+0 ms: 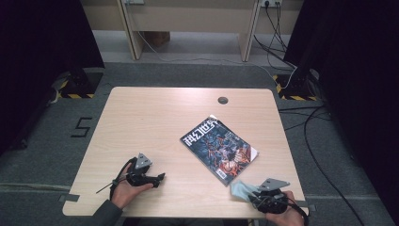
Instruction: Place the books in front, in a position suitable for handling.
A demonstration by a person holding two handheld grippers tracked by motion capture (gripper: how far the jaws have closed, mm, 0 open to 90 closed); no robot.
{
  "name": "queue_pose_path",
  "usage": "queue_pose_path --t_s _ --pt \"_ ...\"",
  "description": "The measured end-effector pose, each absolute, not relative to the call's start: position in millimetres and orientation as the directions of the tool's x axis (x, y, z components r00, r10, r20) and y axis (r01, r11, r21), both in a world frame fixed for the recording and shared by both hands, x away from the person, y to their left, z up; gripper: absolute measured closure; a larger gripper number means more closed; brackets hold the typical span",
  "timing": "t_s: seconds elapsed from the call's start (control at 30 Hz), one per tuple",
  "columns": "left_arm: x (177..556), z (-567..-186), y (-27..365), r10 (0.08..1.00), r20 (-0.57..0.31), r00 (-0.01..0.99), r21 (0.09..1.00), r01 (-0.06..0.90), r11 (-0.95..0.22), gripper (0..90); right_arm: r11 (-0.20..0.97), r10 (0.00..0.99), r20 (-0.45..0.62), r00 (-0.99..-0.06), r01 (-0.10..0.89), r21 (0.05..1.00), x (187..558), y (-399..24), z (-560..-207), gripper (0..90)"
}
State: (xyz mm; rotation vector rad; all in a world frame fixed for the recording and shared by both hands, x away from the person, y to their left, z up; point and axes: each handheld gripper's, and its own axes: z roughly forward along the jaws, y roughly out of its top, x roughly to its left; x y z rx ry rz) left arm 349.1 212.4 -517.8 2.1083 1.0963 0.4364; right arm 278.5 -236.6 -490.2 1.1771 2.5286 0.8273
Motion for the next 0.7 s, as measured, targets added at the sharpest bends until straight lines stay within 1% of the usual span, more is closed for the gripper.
queue_pose_path --t_s 0.03,0.07,0.1,0.13,0.27,0.3,0.33,0.37,0.4,0.43,0.47,0.5,0.6,0.63,0.7 --pt "349.3 -517.9 212.7 0.811 -0.026 0.585 0.723 0.571 -0.389 20.5 0.494 0.797 0.004 -0.604 0.655 0.572 283.6 -248.2 -489.0 77.4" --pt "349.3 -517.9 212.7 0.811 -0.026 0.585 0.723 0.571 -0.389 20.5 0.494 0.797 0.004 -0.604 0.655 0.572 283.6 -248.2 -489.0 77.4" --pt "349.5 -518.0 212.2 0.813 -0.027 0.582 0.723 0.573 -0.386 20.4 0.462 0.828 -0.005 -0.561 0.676 0.575 291.7 -259.5 -488.7 77.6" --pt "349.5 -518.0 212.2 0.813 -0.027 0.582 0.723 0.573 -0.386 20.3 0.448 0.841 -0.009 -0.541 0.685 0.574 295.2 -263.8 -488.6 77.6" --pt "349.7 -518.1 212.0 0.814 -0.028 0.58 0.724 0.573 -0.384 20.3 0.413 0.864 -0.004 -0.504 0.704 0.578 306.6 -275.1 -488.9 77.5" --pt "349.6 -518.1 211.9 0.814 -0.028 0.58 0.724 0.573 -0.383 20.3 0.389 0.879 -0.004 -0.476 0.714 0.582 313.8 -281.3 -489.1 77.6" --pt "349.6 -518.1 211.9 0.814 -0.028 0.58 0.724 0.573 -0.383 20.3 0.389 0.879 -0.004 -0.476 0.714 0.582 313.8 -281.3 -489.1 77.6" --pt "349.7 -518.2 212.0 0.814 -0.028 0.58 0.725 0.572 -0.383 20.3 0.367 0.893 -0.003 -0.45 0.724 0.585 319.9 -287.9 -489.2 77.6" --pt "349.7 -518.2 212.0 0.814 -0.028 0.58 0.725 0.572 -0.383 20.3 0.367 0.893 -0.003 -0.45 0.724 0.585 319.9 -287.9 -489.2 77.6" --pt "349.8 -518.2 212.0 0.814 -0.028 0.58 0.725 0.573 -0.383 20.2 0.336 0.911 -0.003 -0.413 0.737 0.586 325.7 -293.9 -489.2 77.6" --pt "349.8 -518.0 212.1 0.815 -0.02 0.579 0.726 0.569 -0.386 20.2 0.336 0.911 -0.003 -0.413 0.737 0.586 325.7 -293.9 -489.2 77.6" --pt "349.7 -518.3 211.9 0.815 -0.028 0.579 0.725 0.572 -0.382 20.2 0.313 0.923 -0.004 -0.385 0.745 0.589 332.0 -300.0 -489.3 77.6" --pt "349.9 -517.9 212.2 0.816 -0.019 0.578 0.726 0.569 -0.386 20.2 0.293 0.932 -0.003 -0.362 0.749 0.595 339.7 -304.9 -489.8 77.6" --pt "349.9 -518.0 212.1 0.816 -0.019 0.578 0.726 0.569 -0.386 20.2 0.265 0.944 -0.002 -0.329 0.757 0.597 347.1 -308.5 -489.9 77.4" --pt "350.0 -518.0 212.2 0.815 -0.019 0.578 0.727 0.568 -0.386 20.2 0.268 0.945 -0.013 -0.326 0.753 0.601 351.7 -311.2 -490.3 77.4"
